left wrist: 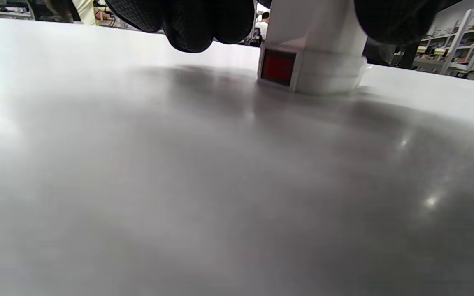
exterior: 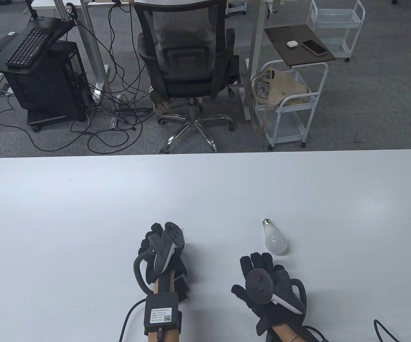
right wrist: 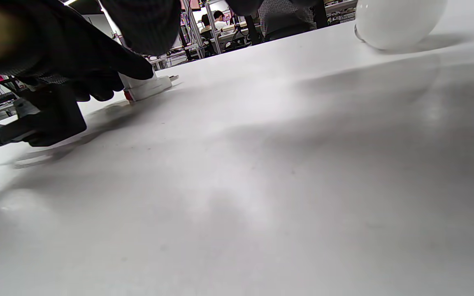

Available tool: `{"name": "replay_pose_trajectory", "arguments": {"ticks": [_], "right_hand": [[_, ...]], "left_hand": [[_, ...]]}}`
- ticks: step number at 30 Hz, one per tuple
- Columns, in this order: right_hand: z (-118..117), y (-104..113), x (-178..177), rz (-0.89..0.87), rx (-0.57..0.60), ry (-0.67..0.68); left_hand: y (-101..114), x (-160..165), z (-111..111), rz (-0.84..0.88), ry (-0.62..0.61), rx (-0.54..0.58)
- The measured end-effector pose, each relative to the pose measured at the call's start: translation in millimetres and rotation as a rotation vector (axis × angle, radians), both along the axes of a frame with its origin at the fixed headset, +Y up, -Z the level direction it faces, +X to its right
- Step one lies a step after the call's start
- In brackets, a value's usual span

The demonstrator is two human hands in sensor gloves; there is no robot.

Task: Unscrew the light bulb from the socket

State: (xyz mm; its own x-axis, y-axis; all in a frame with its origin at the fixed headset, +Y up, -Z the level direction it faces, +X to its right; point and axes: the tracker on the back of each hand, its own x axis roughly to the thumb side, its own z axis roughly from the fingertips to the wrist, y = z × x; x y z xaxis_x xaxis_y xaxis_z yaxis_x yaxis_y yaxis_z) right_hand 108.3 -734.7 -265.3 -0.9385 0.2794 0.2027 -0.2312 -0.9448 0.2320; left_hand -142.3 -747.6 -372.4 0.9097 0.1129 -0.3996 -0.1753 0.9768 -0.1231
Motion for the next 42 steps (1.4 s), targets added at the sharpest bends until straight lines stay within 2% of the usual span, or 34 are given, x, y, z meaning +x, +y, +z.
{"name": "replay_pose_trajectory", "arguments": {"ticks": [8, 14, 22, 26, 28, 31, 42], "right_hand": [[-0.2, 3.5, 1.9, 0.013, 0.053, -0.013], [-1.3, 2.0, 5.0, 0.006, 0.044, -0.024], [-1.5, 4.4, 9.1, -0.005, 0.057, -0.03], [-0.1, 5.1, 8.6, -0.001, 0.057, -0.013], [0.9, 4.8, 8.3, 0.003, 0.054, -0.003], [2.2, 4.8, 7.6, 0.008, 0.05, 0.008], [1.1, -1.4, 6.7, -0.006, 0.011, 0.034]], "left_hand": [[25.7, 7.3, 22.7, -0.094, -0.135, 0.058], [36.9, 25.5, 48.1, -0.127, -0.307, 0.104], [26.7, 50.2, 82.7, -0.087, -0.514, 0.108], [17.6, 60.0, 98.0, -0.056, -0.58, 0.091], [11.9, 64.7, 105.6, -0.054, -0.606, 0.118], [14.3, 67.8, 109.2, -0.138, -0.639, 0.084], [13.2, 65.0, 110.4, -0.116, -0.683, 0.077]]}}
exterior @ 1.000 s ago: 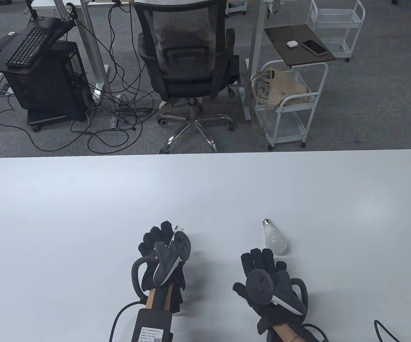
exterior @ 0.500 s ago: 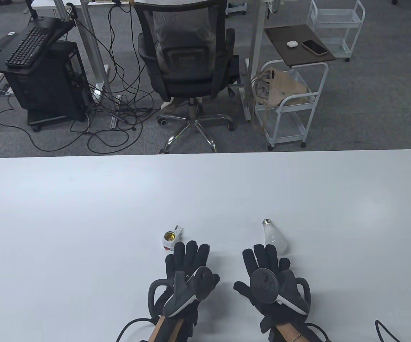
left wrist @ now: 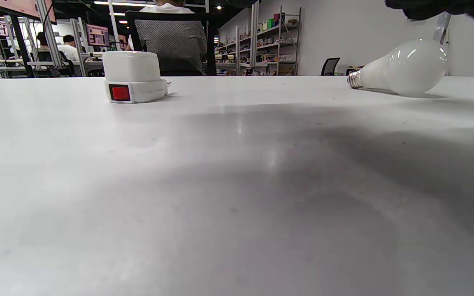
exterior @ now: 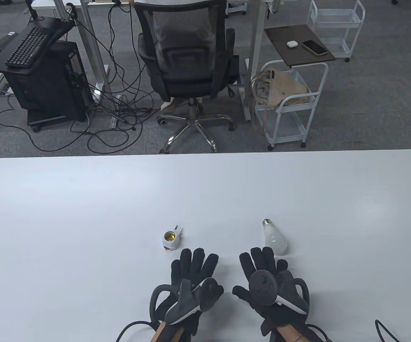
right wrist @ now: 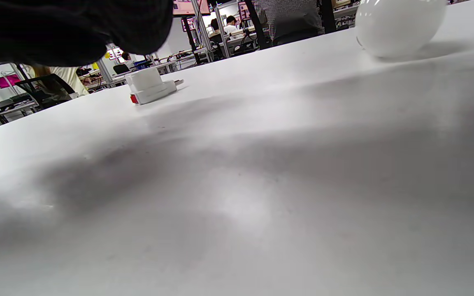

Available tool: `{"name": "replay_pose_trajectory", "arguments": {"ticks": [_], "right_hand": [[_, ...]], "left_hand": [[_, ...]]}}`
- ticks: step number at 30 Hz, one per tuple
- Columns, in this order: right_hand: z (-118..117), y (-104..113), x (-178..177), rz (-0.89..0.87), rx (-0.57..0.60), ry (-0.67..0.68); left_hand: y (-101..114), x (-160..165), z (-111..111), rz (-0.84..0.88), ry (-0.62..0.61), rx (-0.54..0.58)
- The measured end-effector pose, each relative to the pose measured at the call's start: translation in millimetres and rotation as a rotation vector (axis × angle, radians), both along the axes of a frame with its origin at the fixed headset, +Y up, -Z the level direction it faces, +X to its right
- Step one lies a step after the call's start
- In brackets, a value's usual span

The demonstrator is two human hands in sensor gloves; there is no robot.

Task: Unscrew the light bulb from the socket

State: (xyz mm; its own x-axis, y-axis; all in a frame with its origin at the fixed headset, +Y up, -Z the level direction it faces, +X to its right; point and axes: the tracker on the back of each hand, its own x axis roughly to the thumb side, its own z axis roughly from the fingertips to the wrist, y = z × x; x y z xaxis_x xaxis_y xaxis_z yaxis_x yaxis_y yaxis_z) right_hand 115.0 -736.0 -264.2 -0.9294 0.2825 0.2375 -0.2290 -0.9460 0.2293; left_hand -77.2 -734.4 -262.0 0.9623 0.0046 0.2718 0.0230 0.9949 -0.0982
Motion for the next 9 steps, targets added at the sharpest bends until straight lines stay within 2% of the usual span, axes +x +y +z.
{"name": "replay_pose_trajectory", "arguments": {"ticks": [9], "right_hand": [[-0.8, -4.0, -0.1, 0.014, -0.034, -0.003]], "left_hand": [[0.2, -0.6, 0.7, 0.0, -0.012, -0.002]]}}
